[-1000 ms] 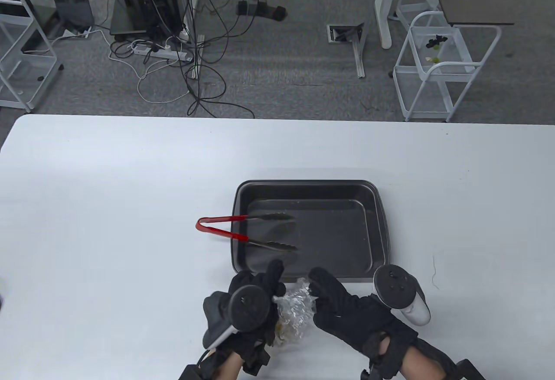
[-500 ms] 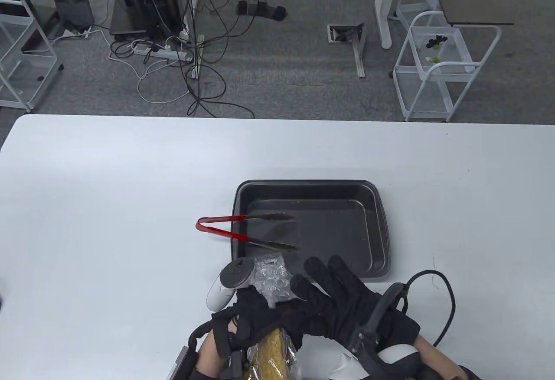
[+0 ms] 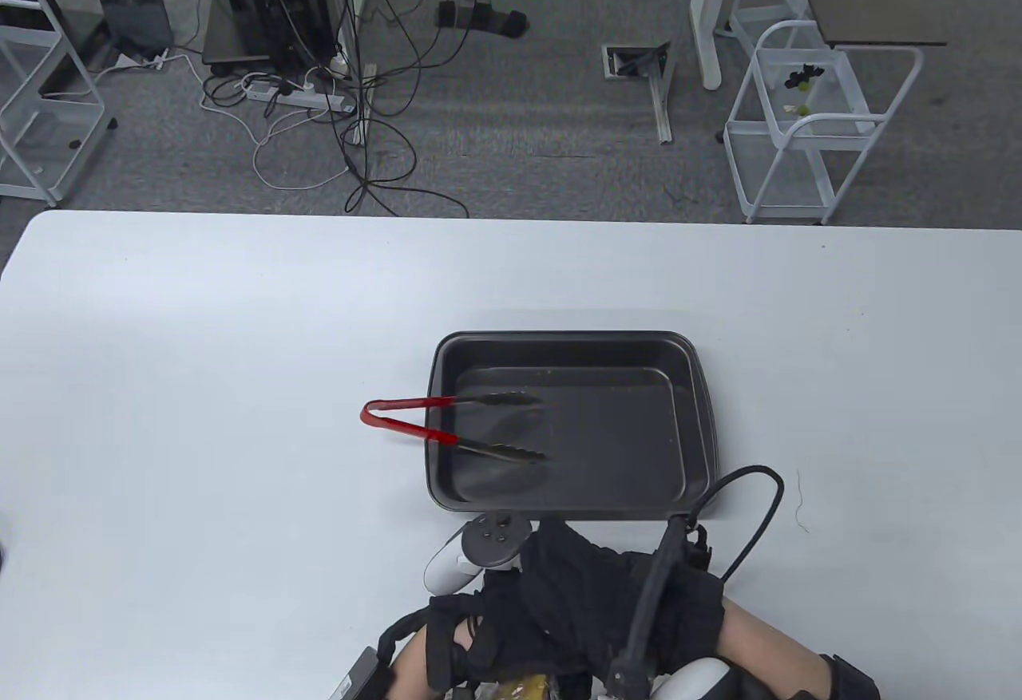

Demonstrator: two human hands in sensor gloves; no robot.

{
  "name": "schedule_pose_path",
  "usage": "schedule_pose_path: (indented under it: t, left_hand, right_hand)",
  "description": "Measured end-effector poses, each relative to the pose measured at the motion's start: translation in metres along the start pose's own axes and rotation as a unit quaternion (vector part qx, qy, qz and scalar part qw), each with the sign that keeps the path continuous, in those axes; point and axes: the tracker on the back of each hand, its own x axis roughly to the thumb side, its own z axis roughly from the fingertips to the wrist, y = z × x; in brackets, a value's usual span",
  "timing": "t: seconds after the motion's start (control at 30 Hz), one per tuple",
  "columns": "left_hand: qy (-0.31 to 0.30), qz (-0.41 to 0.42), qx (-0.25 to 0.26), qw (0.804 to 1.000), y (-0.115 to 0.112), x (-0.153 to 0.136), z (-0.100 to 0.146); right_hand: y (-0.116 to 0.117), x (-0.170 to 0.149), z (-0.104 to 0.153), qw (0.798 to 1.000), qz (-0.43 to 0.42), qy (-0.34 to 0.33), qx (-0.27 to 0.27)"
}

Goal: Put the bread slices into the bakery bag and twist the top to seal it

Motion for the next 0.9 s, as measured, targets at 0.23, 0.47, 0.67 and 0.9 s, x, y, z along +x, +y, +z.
schedule_pose_path:
  t: [0.23,0.47,0.67,0.9]
  left_hand:
    - [0.102,-0.338,0.274,0.895,0.005,0.042,0.031]
    - [0.13,-0.574,0.413,0.695,-0.02,0.062,0.033]
    - [0.145,-0.657,0.473,0.569,-0.033,0.064,0.027]
    - [0.124,-0.685,0.546,0.466,-0.045,0.072,0.03]
  right_hand:
    - [0.024,-0.019,0.011,0.959,-0.207,0.143,0.13]
    - [0.048,-0.035,0.017,0.817,-0.483,0.259,0.177]
    - [0.07,-0.033,0.03,0.623,-0.693,0.333,0.143]
    - [0.105,0.009,0.04,0.256,-0.921,0.291,0.031]
